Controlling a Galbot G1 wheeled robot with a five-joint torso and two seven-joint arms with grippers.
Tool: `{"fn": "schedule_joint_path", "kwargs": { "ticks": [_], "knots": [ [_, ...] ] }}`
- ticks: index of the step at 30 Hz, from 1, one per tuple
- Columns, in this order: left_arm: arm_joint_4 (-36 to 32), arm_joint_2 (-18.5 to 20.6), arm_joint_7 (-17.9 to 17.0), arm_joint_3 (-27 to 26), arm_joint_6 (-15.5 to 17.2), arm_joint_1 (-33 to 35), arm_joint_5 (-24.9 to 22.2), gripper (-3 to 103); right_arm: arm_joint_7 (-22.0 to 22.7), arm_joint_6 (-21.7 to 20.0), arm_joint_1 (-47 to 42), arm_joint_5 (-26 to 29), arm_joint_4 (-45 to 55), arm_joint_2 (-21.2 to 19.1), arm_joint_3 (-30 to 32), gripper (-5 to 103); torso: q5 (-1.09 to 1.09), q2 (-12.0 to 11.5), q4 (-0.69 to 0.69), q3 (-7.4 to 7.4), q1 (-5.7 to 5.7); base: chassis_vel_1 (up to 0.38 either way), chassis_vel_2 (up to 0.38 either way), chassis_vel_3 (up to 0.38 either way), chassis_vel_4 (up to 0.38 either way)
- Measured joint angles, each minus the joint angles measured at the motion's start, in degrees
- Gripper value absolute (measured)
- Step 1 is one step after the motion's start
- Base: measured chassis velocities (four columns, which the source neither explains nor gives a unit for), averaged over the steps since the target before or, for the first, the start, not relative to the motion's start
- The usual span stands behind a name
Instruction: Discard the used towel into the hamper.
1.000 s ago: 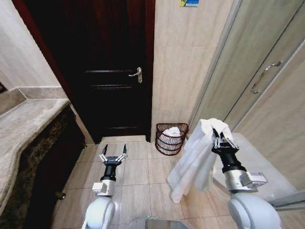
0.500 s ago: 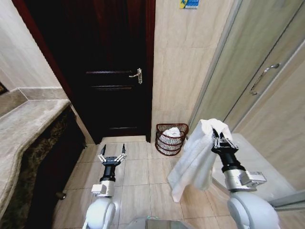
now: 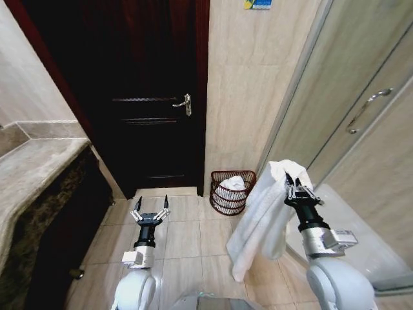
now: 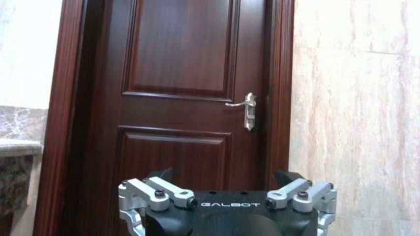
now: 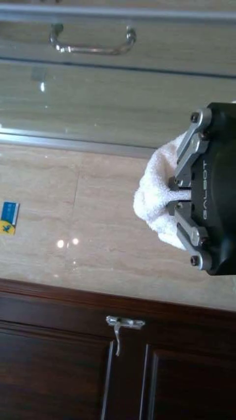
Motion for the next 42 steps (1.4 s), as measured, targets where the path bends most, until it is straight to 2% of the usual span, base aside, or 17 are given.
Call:
{"fn": "schedule_joint_path", "kwargs": {
  "ticks": [33, 37, 39, 41, 42],
  "knots": [
    [0.6, -0.13, -0.1, -0.37, 0.04, 0.15, 0.51, 100, -1.54, 0.67, 1.8, 0.86, -0.86, -0.42, -0.23, 7, 0.0, -0.23, 0.0, -0.12, -0.09, -0.096, 0.097, 0.098, -0.094],
    [1.86, 0.45, -0.41, -0.89, -0.29, 0.17, 0.25, 100, 0.34, -0.64, 5.33, 4.41, -0.86, -2.63, -0.24, 7, 0.01, -0.23, -0.01, -0.15, -0.14, -0.022, 0.007, 0.006, -0.012],
    [2.41, 0.9, -0.58, -1.06, -0.78, 0.57, -0.37, 100, 2.11, -2.48, 8.24, 7.71, -0.76, -4.93, -0.22, 7, 0.01, -0.23, -0.01, -0.16, -0.16, 0.0, 0.0, 0.0, 0.0],
    [3.33, 1.05, -0.64, -1.52, -2.11, 1.41, -0.43, 100, 3.96, -5.01, 13.41, 13.25, -0.66, -8.49, -0.2, 7, 0.02, -0.23, 0.01, -0.16, -0.16, 0.0, 0.0, 0.0, 0.0],
    [3.33, 1.05, -0.64, -1.52, -2.11, 1.41, -0.43, 100, 3.96, -5.01, 13.41, 13.25, -0.66, -8.49, -0.2, 7, 0.02, -0.23, 0.01, -0.16, -0.16, 0.0, 0.0, 0.0, 0.0]
  ]
}}
